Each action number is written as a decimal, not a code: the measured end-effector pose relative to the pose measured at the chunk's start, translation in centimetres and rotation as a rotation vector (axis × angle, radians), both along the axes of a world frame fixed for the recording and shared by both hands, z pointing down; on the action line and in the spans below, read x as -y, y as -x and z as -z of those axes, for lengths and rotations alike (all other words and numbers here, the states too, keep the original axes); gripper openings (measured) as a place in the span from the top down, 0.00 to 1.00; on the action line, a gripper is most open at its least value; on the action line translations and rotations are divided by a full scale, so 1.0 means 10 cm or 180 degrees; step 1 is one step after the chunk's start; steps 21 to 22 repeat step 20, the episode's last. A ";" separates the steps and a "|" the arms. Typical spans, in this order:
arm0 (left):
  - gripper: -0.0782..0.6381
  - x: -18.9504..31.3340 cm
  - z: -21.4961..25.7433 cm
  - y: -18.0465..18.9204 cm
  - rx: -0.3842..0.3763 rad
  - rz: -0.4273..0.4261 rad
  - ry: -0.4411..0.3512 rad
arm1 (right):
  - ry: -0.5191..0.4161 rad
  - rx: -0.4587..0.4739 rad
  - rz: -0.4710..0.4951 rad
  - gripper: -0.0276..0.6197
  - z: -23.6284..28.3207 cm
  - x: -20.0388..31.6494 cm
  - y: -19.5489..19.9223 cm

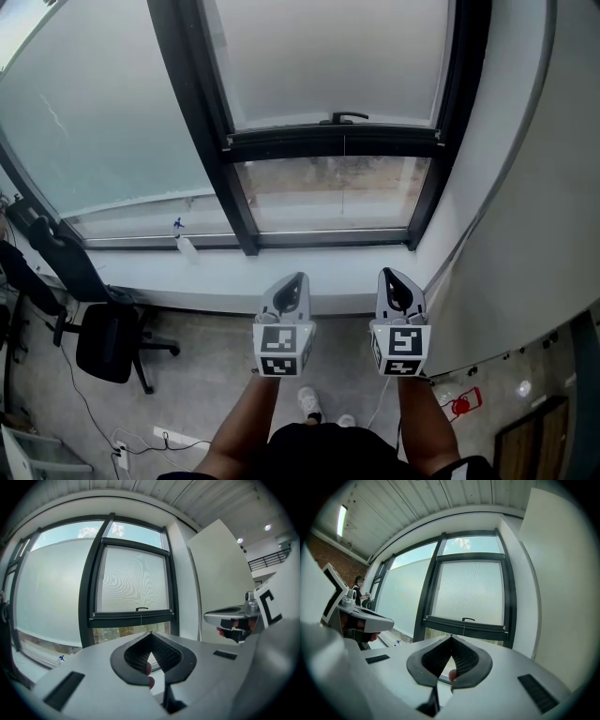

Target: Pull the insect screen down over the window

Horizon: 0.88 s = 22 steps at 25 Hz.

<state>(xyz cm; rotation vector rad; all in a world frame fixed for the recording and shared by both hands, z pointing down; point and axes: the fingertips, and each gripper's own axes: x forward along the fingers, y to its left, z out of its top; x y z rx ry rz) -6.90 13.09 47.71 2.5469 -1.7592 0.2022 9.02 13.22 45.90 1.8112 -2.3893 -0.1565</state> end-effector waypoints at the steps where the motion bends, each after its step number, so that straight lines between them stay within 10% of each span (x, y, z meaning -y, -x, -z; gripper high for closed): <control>1: 0.89 -0.02 0.01 -0.01 0.0007 0.0007 -0.0008 | -0.0005 0.0007 0.0007 0.95 0.00 -0.02 -0.01; 22: 0.89 0.03 -0.05 0.01 0.0028 0.0068 0.0052 | -0.0061 0.0030 0.0077 0.95 -0.01 0.06 0.03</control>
